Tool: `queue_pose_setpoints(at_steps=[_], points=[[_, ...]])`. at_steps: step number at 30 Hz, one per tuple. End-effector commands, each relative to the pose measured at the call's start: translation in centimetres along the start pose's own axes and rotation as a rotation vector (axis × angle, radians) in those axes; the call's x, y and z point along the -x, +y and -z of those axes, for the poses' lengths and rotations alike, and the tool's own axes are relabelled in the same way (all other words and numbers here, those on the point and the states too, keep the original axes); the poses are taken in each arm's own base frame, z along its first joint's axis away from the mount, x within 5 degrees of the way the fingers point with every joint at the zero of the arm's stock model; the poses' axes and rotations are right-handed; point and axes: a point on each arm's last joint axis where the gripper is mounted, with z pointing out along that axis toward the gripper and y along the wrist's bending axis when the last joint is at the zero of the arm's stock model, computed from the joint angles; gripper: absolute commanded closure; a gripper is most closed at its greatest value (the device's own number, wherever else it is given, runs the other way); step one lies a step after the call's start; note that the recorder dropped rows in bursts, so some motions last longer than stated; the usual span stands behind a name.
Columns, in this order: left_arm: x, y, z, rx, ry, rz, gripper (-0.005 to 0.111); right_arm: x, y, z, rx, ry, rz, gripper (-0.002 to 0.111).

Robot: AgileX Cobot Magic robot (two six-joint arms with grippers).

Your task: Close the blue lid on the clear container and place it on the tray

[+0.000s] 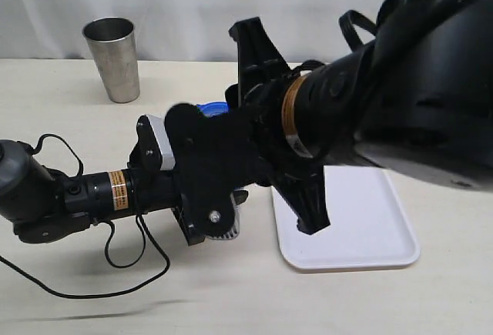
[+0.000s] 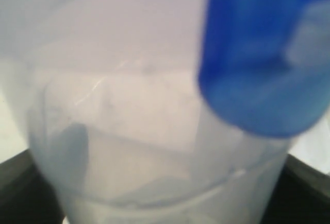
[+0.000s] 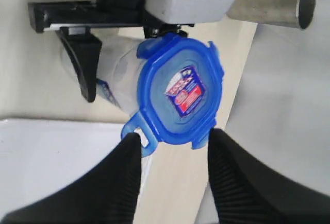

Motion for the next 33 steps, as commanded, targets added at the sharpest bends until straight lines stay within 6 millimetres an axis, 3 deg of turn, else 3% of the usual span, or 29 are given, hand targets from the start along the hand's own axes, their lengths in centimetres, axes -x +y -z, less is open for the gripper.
queue_pose_setpoints(at_steps=[1, 9, 17, 23, 33], points=[[0.0, -0.3, 0.1, -0.025, 0.003, -0.014, 0.107, -0.8, 0.3, -0.7, -0.051, 0.065, 0.099, 0.069], [0.0, -0.3, 0.1, -0.025, 0.003, -0.014, 0.107, -2.2, 0.3, -2.3, -0.032, 0.082, 0.068, 0.069], [0.0, -0.3, 0.1, -0.025, 0.005, -0.014, 0.107, -1.1, 1.1, -4.9, 0.016, 0.052, 0.117, 0.069], [0.0, -0.3, 0.1, -0.025, 0.005, -0.014, 0.107, -2.0, 1.4, -6.5, 0.044, 0.107, 0.146, 0.069], [0.0, -0.3, 0.1, -0.025, 0.003, -0.014, 0.107, -1.7, 1.2, -6.8, 0.024, 0.040, 0.063, 0.069]])
